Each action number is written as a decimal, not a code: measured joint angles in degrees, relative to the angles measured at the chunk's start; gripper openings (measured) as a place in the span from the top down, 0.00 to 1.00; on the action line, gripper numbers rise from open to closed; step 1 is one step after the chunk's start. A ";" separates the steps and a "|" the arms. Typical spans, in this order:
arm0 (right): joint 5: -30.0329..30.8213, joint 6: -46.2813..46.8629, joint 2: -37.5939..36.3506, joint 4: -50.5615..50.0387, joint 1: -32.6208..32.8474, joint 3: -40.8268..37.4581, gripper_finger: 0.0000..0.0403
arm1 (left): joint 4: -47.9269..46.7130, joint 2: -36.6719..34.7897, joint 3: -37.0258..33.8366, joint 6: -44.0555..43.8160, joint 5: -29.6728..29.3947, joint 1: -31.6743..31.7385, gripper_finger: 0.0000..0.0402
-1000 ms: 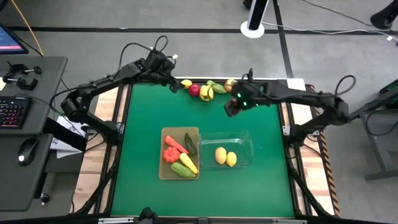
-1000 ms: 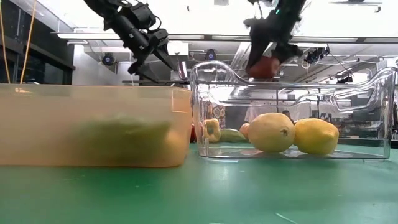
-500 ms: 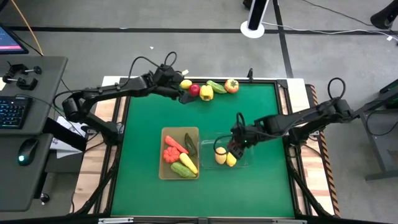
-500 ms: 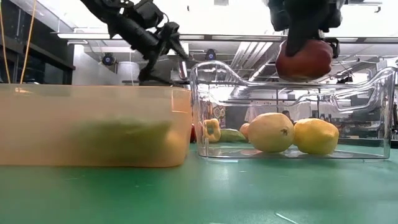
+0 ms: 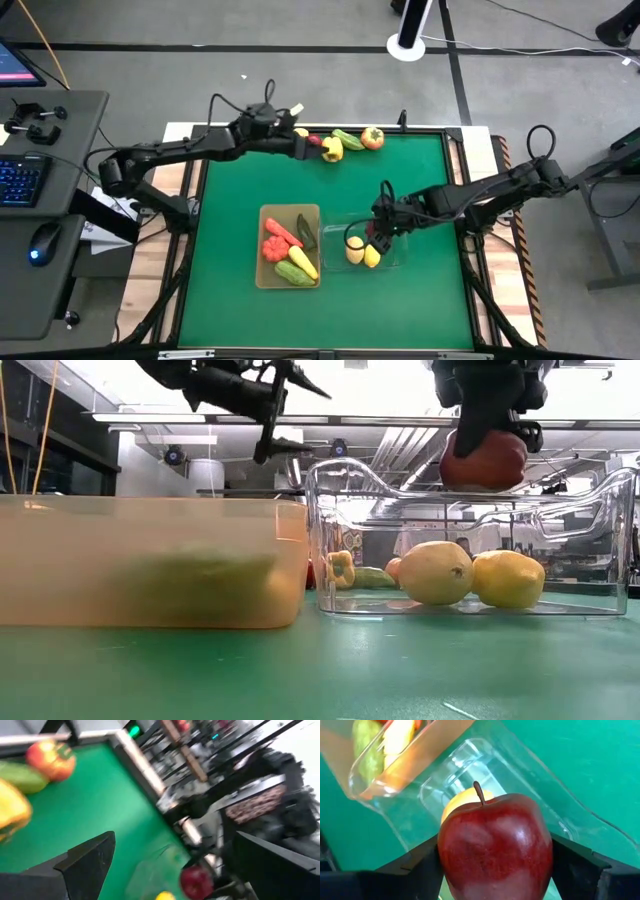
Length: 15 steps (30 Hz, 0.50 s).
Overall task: Sort produce into baskets
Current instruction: Put the apple into the transparent bin, then put the yellow bell pepper into the orange bin
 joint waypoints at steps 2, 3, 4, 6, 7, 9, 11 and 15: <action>-1.16 -1.28 0.00 0.17 -0.34 0.00 0.28 | 1.58 -0.89 0.00 -0.19 0.42 0.02 0.03; -1.34 -1.31 0.00 0.25 -0.52 0.00 0.28 | 2.17 -1.42 0.00 -0.15 0.50 0.07 0.03; -1.37 -1.38 0.00 0.27 -0.69 0.00 0.27 | 2.26 -1.99 0.00 -0.16 0.55 0.17 0.03; -1.89 -1.44 0.00 0.25 -1.03 0.00 0.25 | 1.93 -3.20 0.00 0.12 0.59 0.47 0.03; -2.02 -1.45 0.00 0.24 -1.19 0.00 0.23 | 1.44 -3.77 0.02 0.58 0.58 0.57 0.03; -2.27 -1.43 0.00 0.26 -1.62 0.00 0.17 | 0.24 -4.84 0.00 1.66 0.53 0.63 0.03; -2.37 -1.44 0.00 0.26 -2.07 0.00 0.10 | -0.98 -5.90 0.02 2.52 0.46 0.85 0.03; -3.40 -0.70 0.00 0.26 -3.15 0.00 0.03 | -4.11 -8.03 0.09 4.71 0.35 1.51 0.03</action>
